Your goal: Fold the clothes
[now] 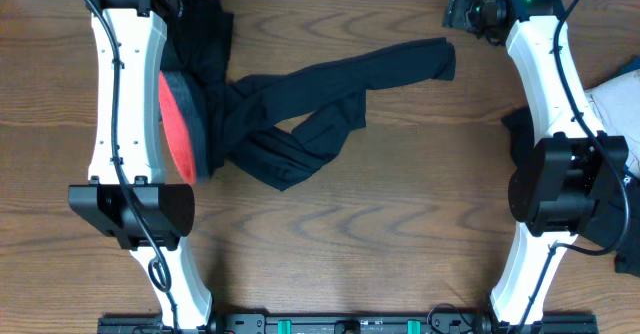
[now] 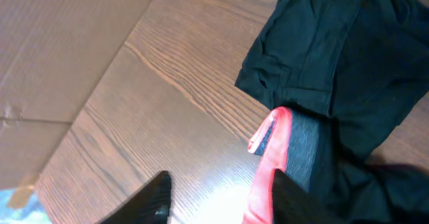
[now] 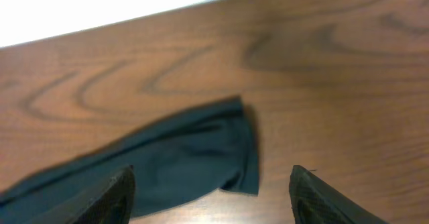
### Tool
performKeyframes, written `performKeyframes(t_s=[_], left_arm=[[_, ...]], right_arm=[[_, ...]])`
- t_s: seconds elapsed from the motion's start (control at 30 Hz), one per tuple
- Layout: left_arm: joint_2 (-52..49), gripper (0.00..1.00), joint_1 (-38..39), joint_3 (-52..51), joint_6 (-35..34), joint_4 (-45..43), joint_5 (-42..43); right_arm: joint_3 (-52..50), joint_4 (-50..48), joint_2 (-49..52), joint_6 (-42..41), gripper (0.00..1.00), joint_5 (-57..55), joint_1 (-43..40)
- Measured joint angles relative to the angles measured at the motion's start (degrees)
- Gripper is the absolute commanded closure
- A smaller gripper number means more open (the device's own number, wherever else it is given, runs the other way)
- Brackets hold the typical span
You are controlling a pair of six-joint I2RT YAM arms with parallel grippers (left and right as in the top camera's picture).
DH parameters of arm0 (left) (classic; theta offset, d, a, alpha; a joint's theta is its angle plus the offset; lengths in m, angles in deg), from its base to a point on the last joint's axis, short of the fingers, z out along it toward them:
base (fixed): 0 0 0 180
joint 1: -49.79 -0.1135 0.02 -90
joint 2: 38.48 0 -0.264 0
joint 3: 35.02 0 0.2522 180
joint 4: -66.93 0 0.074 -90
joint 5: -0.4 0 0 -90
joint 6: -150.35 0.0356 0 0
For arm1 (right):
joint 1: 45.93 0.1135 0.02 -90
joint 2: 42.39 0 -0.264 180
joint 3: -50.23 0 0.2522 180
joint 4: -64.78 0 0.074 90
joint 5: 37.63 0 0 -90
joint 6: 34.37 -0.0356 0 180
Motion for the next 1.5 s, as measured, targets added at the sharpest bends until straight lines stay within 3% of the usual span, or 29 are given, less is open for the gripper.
performKeyframes(t_s=[0.13, 0.37, 0.5, 0.63, 1.1, 1.5], left_arm=[[0.00, 0.27, -0.02, 0.00, -0.11, 0.17, 0.17], [0.00, 0.26, -0.04, 0.00, -0.24, 1.31, 1.62], [0.00, 0.25, -0.07, 0.00, -0.24, 1.84, 3.21], [0.00, 0.25, -0.07, 0.00, -0.24, 2.93, 3.82], [0.00, 0.25, -0.07, 0.00, -0.26, 4.79, 4.50], [0.00, 0.25, -0.07, 0.00, -0.26, 4.90, 4.50]], right_arm=[[0.00, 5.49, 0.00, 2.10, 0.32, 6.29, 0.11], [-0.11, 20.31, -0.02, 7.08, 0.32, 16.74, 3.80], [-1.55, 22.77, -0.02, 8.52, 0.31, 17.99, 9.03], [-5.55, 20.48, -0.02, 8.70, 0.31, 17.38, 14.47], [-19.47, 3.80, -0.02, 7.56, 0.62, 13.27, 17.90], [-25.03, -3.96, -0.02, 6.71, 0.65, 12.61, 17.90]])
